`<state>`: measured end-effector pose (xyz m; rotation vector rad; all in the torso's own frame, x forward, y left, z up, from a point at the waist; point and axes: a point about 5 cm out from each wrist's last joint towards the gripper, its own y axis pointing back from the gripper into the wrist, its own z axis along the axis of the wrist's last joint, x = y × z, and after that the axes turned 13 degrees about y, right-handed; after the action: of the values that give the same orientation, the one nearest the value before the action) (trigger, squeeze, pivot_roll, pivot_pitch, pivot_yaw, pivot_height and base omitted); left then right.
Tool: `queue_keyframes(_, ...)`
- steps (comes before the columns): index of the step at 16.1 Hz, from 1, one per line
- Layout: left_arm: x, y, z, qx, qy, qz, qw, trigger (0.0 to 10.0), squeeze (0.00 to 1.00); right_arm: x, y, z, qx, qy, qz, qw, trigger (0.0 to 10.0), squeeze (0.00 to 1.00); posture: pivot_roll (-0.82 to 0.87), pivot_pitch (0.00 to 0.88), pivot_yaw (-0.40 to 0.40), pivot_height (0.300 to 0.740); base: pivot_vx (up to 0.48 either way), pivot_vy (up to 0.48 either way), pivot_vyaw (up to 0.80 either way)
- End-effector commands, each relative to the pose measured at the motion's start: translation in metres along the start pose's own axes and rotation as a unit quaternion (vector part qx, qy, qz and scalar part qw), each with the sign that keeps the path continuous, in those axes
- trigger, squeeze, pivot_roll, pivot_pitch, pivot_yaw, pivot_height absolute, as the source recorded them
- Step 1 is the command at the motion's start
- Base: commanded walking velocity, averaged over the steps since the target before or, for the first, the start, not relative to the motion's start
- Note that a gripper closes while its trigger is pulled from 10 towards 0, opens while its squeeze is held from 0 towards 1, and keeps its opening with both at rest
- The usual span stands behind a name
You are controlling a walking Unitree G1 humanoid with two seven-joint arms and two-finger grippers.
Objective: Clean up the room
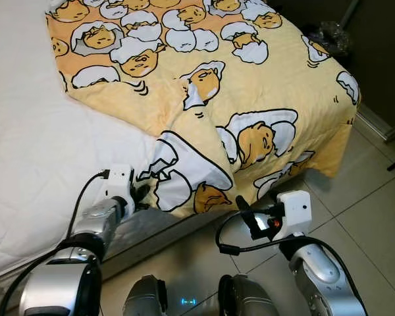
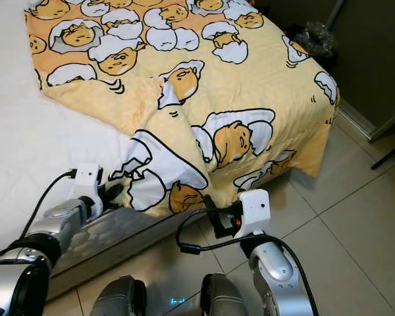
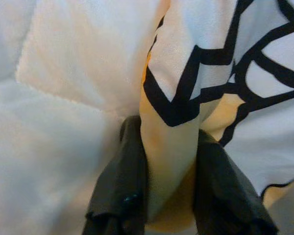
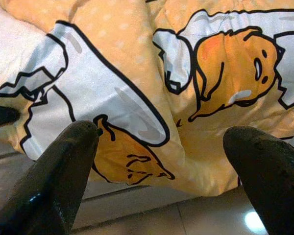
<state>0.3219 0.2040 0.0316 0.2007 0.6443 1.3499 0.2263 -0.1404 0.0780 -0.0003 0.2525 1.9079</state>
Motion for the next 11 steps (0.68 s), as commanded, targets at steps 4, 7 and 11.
queue_keyframes(4, 0.015, 0.013, -0.007, 0.003, -0.007, -0.044, 0.999, 0.0, 0.00, 0.001, -0.003, 0.003, -0.005, -0.010, 0.011, 1.000, 10.0, 0.00, 0.00, 0.159, -0.008, 0.700, 0.000, 0.000, 0.00)
queue_keyframes(7, 0.023, 0.026, -0.017, 0.018, -0.032, -0.117, 0.992, 0.0, 0.00, 0.002, -0.006, 0.004, -0.008, -0.012, 0.019, 1.000, 10.0, 0.00, 0.01, 0.156, -0.012, 0.700, 0.000, 0.000, 0.00)
queue_keyframes(11, -0.008, 0.025, -0.009, 0.020, -0.084, -0.265, 0.960, 0.0, 0.00, 0.001, -0.010, 0.004, -0.009, -0.010, 0.023, 1.000, 10.0, 0.00, 0.02, 0.146, -0.012, 0.700, 0.000, 0.000, 0.00)
